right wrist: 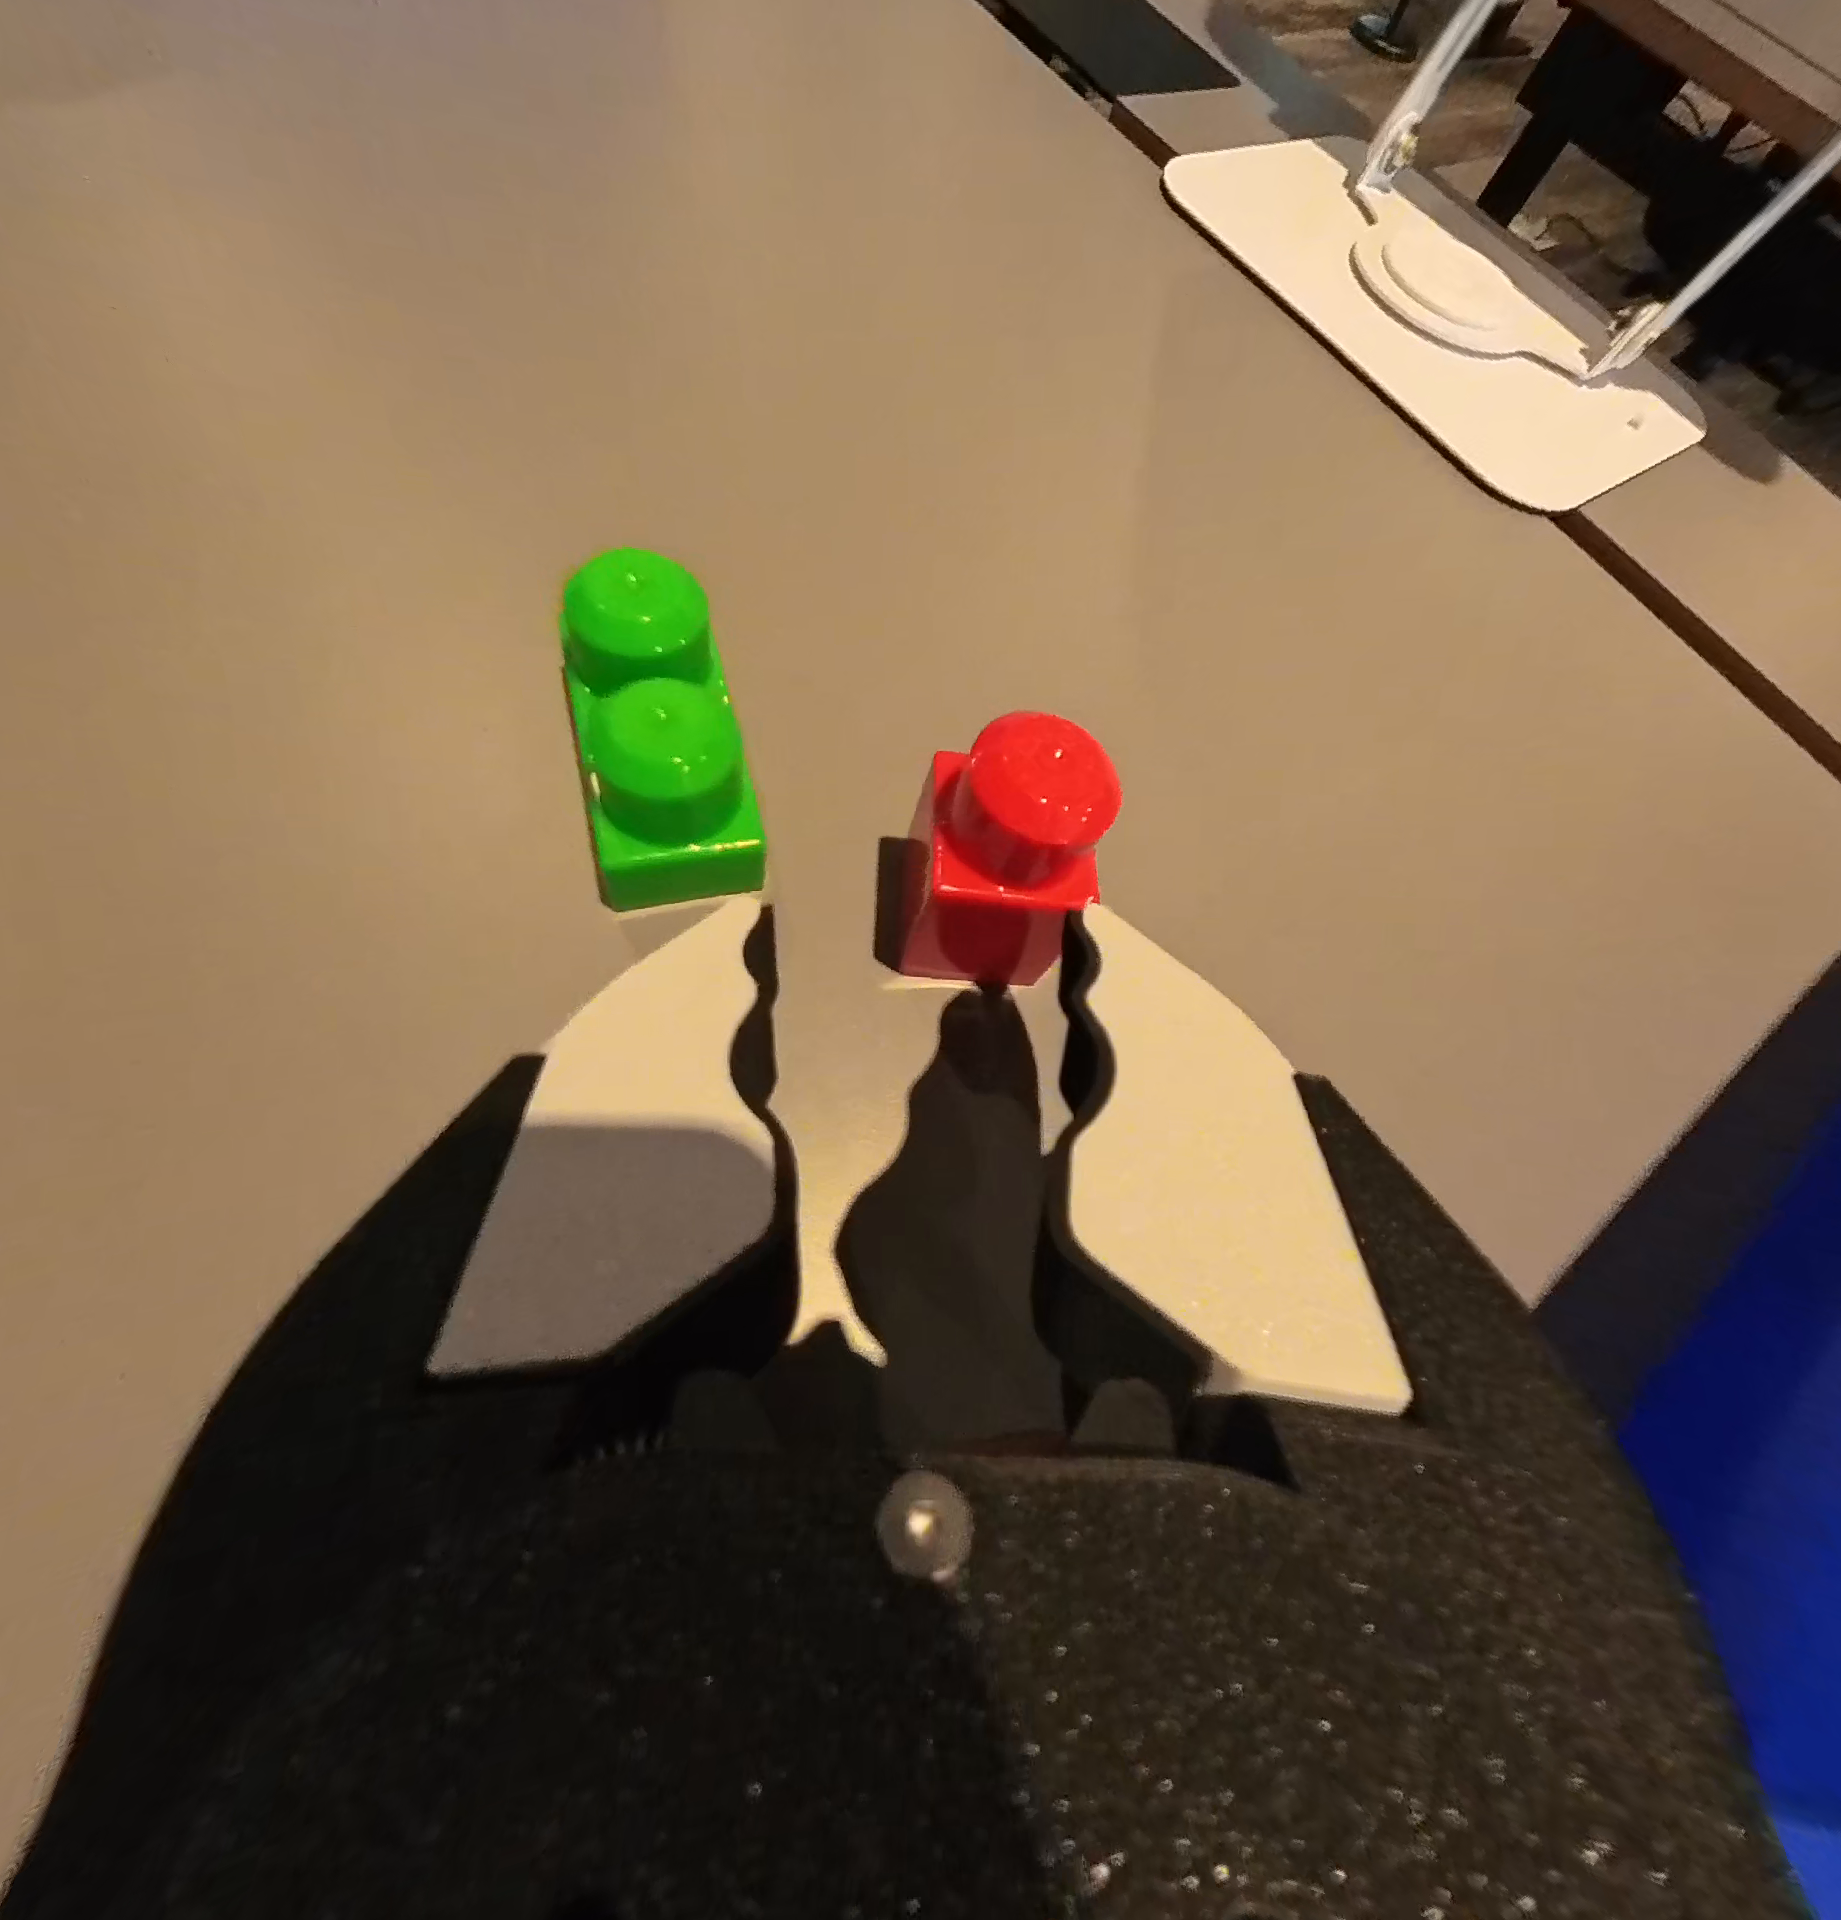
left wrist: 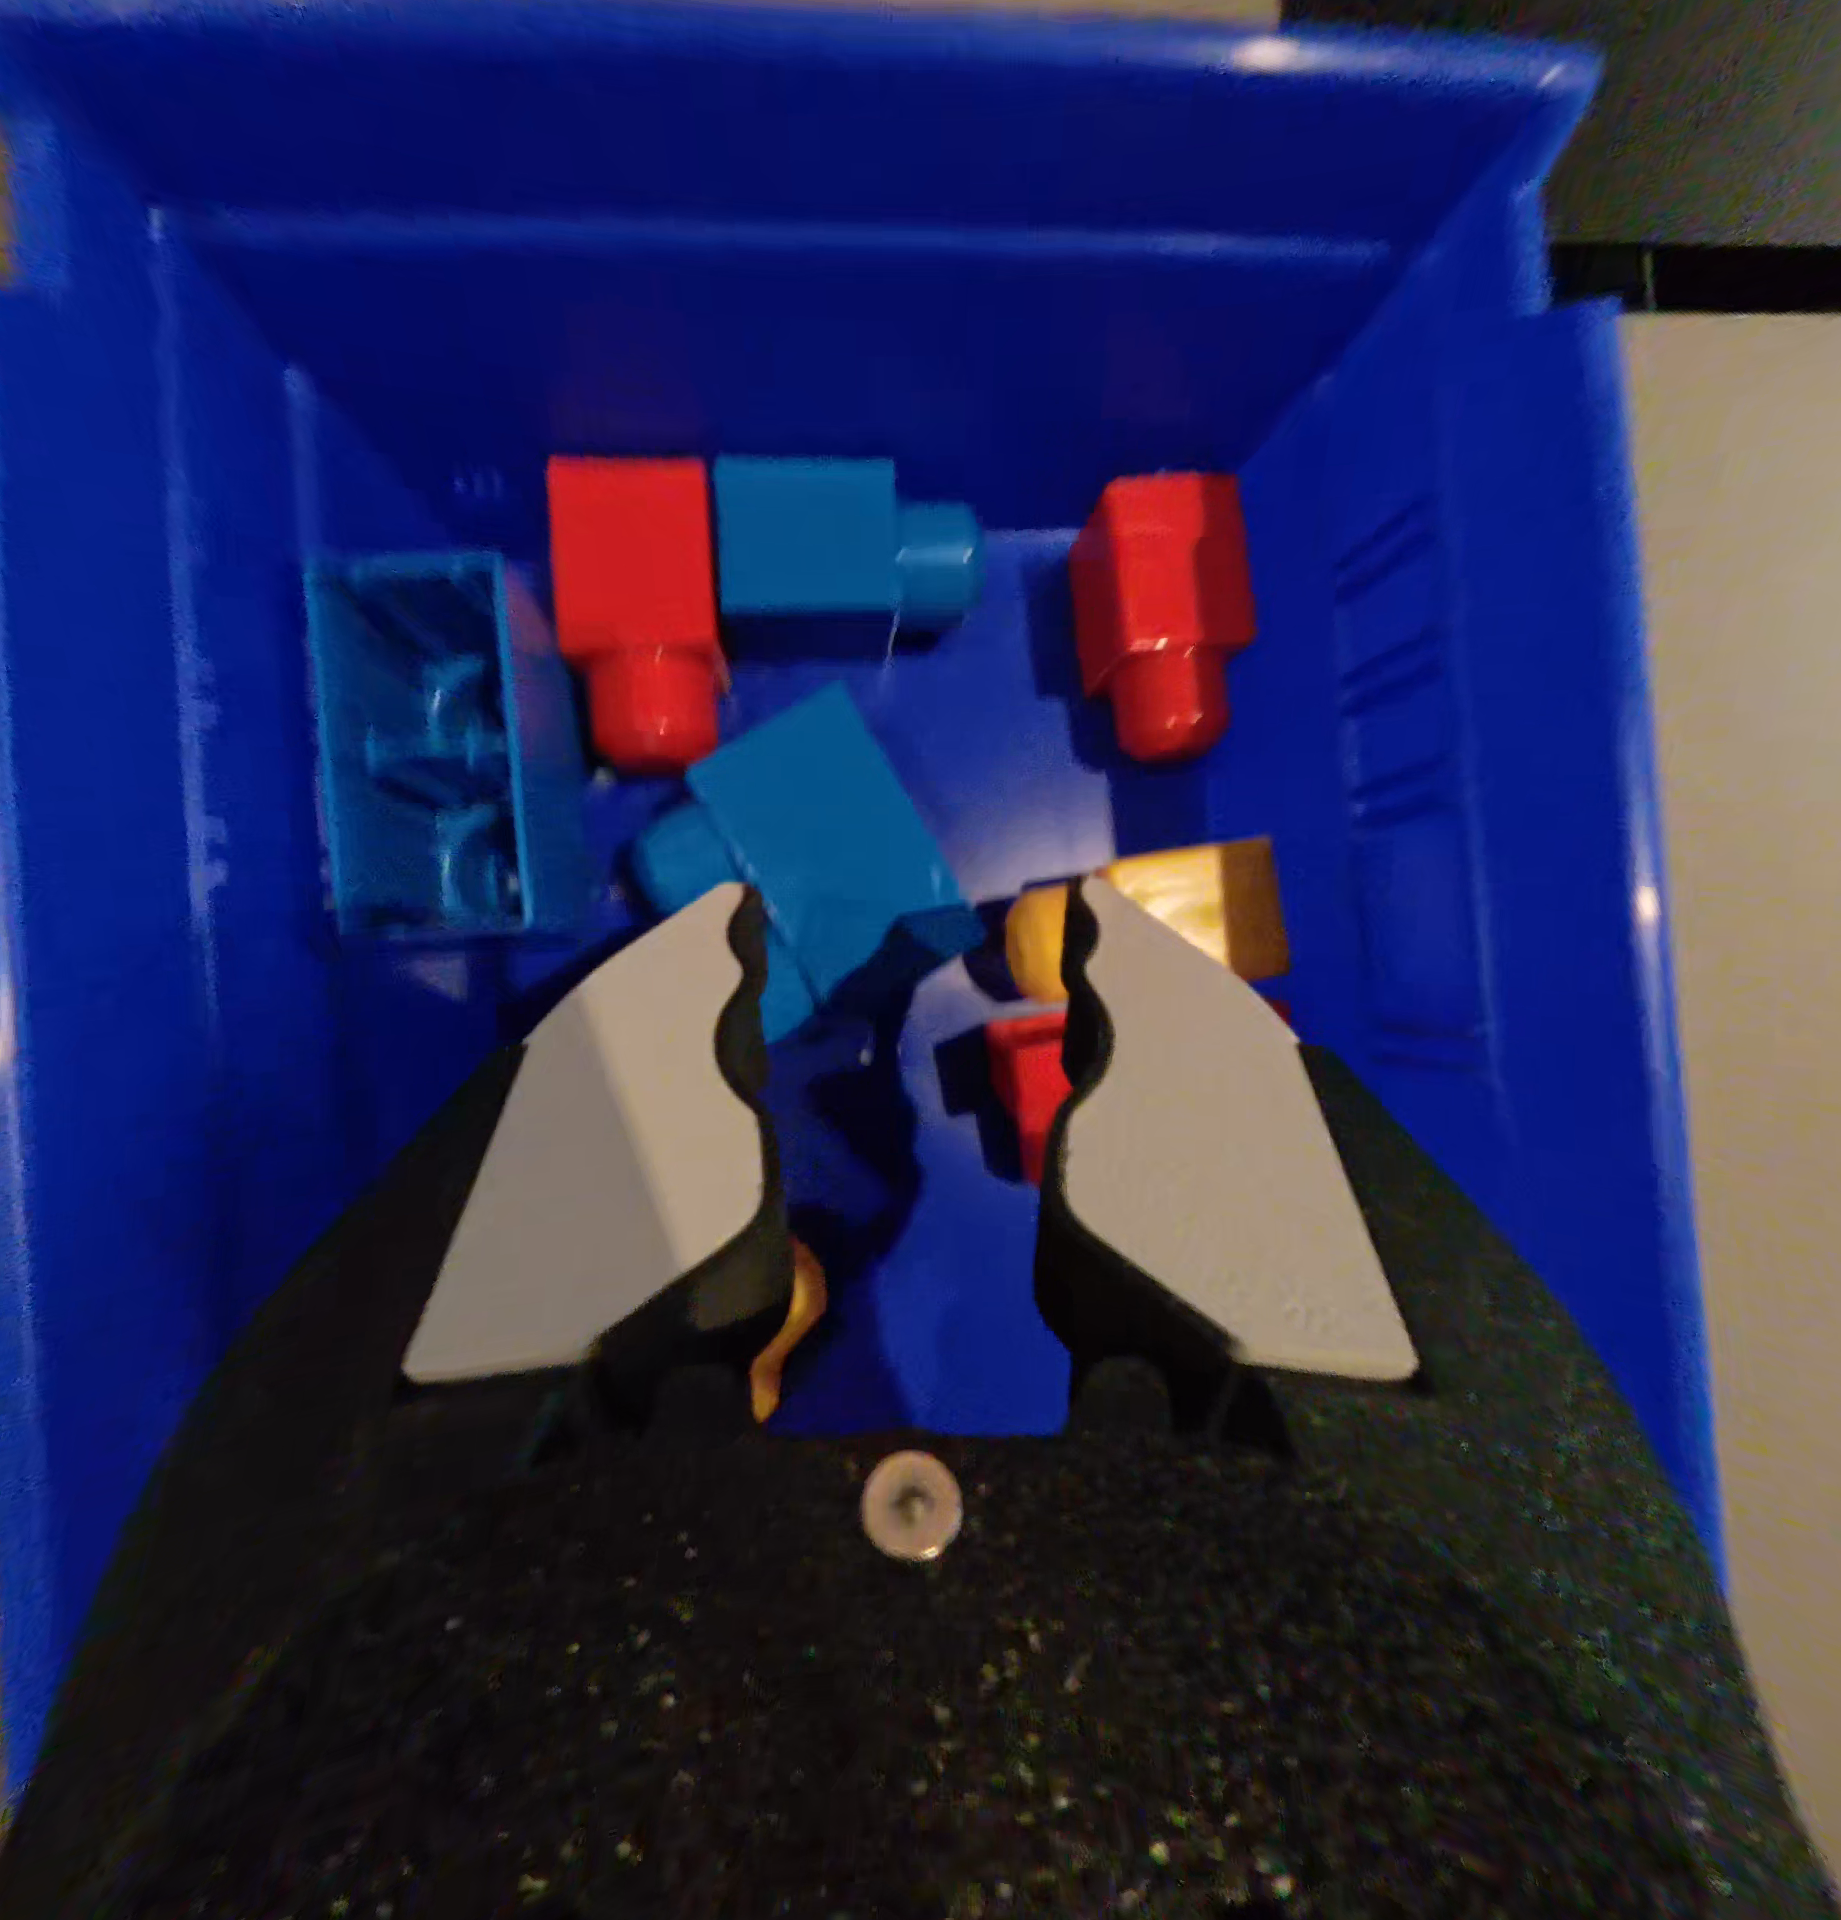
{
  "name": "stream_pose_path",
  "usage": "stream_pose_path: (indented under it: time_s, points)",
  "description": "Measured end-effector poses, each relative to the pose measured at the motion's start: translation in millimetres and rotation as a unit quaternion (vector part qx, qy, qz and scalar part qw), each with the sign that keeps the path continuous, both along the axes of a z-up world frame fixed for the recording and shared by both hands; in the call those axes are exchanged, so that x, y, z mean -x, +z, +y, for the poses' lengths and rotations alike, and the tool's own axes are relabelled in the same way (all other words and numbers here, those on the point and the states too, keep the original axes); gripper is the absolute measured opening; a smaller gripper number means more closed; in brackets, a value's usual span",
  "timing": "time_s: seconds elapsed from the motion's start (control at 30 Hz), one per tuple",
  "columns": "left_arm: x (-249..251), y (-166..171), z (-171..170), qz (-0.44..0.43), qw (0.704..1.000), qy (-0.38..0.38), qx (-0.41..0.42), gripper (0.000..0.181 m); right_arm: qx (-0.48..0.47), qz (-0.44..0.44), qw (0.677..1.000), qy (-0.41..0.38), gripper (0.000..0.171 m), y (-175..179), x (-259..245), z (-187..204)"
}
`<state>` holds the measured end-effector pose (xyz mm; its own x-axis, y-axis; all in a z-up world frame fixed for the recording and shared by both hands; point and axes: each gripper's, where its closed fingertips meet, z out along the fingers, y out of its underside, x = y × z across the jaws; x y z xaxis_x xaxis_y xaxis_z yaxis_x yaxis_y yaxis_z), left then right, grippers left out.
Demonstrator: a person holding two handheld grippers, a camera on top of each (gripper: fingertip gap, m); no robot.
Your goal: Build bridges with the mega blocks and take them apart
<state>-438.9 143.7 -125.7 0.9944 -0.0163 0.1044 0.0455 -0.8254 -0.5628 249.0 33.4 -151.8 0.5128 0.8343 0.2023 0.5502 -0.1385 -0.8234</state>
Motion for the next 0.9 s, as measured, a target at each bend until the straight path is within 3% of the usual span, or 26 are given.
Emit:
stream_pose_path:
  time_s: [0.13, 0.3, 0.5, 0.63, 0.73, 0.83, 0.9]
  points:
    - [-10.7, 9.8, 34.5, 0.031, 0.998, -0.061, -0.018, 0.053, -0.004, -0.008, 1.000, 0.003, 0.052, -1.3, 1.0, -1.0]
    - [4.6, -10.3, 60.1, 0.168, 0.972, -0.165, 0.026, 0.056, -0.004, -0.005, 1.000, 0.001, 0.051, -0.6, 0.3, -0.1]
    - [6.2, -21.9, 81.9, 0.200, 0.959, -0.199, 0.041, 0.055, 0.016, -0.012, 1.000, -0.014, 0.048, -5.7, -1.5, 4.7]
    - [2.5, -35.4, 80.2, 0.224, 0.943, -0.233, 0.076, 0.052, 0.014, -0.017, 1.000, -0.017, 0.047, -6.6, -1.8, 5.5]
    - [-9.5, -37.8, 68.6, 0.190, 0.947, -0.237, 0.100, 0.077, 0.012, -0.019, 1.000, -0.018, 0.047, -6.9, -1.8, 5.8]
    - [-7.9, -34.0, 48.7, 0.195, 0.935, -0.253, 0.151, 0.065, 0.013, -0.018, 1.000, -0.016, 0.047, -6.7, -1.7, 5.6]
    - [-3.0, -23.8, 49.3, 0.190, 0.944, -0.234, 0.136, 0.065, 0.012, -0.017, 1.000, -0.014, 0.047, -6.3, -1.4, 5.0]
